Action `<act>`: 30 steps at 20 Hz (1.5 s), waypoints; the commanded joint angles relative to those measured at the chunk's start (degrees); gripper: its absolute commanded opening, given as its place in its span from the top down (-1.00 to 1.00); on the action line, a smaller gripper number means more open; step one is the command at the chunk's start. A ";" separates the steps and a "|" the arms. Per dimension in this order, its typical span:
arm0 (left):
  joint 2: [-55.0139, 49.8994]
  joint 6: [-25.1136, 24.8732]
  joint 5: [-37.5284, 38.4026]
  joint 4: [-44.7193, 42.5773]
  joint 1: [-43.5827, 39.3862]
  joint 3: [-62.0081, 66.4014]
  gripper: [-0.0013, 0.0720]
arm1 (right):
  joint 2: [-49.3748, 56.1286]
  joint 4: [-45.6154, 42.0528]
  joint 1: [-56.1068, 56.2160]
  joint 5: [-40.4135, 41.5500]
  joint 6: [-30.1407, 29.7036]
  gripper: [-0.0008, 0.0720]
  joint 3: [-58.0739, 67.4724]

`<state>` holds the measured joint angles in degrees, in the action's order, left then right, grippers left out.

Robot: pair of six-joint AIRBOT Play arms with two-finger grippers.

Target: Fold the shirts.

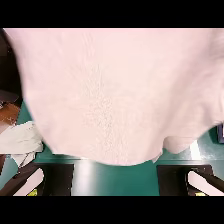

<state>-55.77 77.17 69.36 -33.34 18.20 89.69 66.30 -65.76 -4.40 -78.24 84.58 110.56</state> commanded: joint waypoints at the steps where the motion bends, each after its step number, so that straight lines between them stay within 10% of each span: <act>1: -5.90 0.11 0.59 -3.17 0.00 -16.92 0.91 | 12.68 -1.81 7.93 -3.02 0.68 0.95 -6.93; 9: -25.20 -7.10 -11.91 0.87 0.00 -22.08 0.91 | 31.15 -1.62 10.23 13.14 0.70 0.94 -11.69; 10: -26.18 -7.08 -11.91 1.11 0.00 -22.08 0.35 | 31.69 -1.27 10.19 14.38 0.92 0.78 -11.69; 11: -26.73 -7.08 -11.93 1.14 0.02 -22.08 -0.37 | 31.85 -1.14 9.88 15.19 1.05 0.20 -11.69; 12: -26.91 -7.13 -11.91 1.14 0.02 -22.08 -0.54 | 31.80 -1.11 9.57 15.30 1.36 -0.15 -11.61; 21: -22.38 -7.32 8.55 -25.24 0.79 -24.81 -0.54 | 20.98 1.60 5.31 -9.07 -5.07 0.13 -10.45; 30: -20.37 -8.63 1.73 -24.55 0.79 -46.07 -0.54 | 3.45 1.66 4.17 -0.94 -6.21 0.13 -33.40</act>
<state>-76.38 68.88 72.99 -57.21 18.94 47.37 74.26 -64.14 0.05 -81.65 78.85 83.29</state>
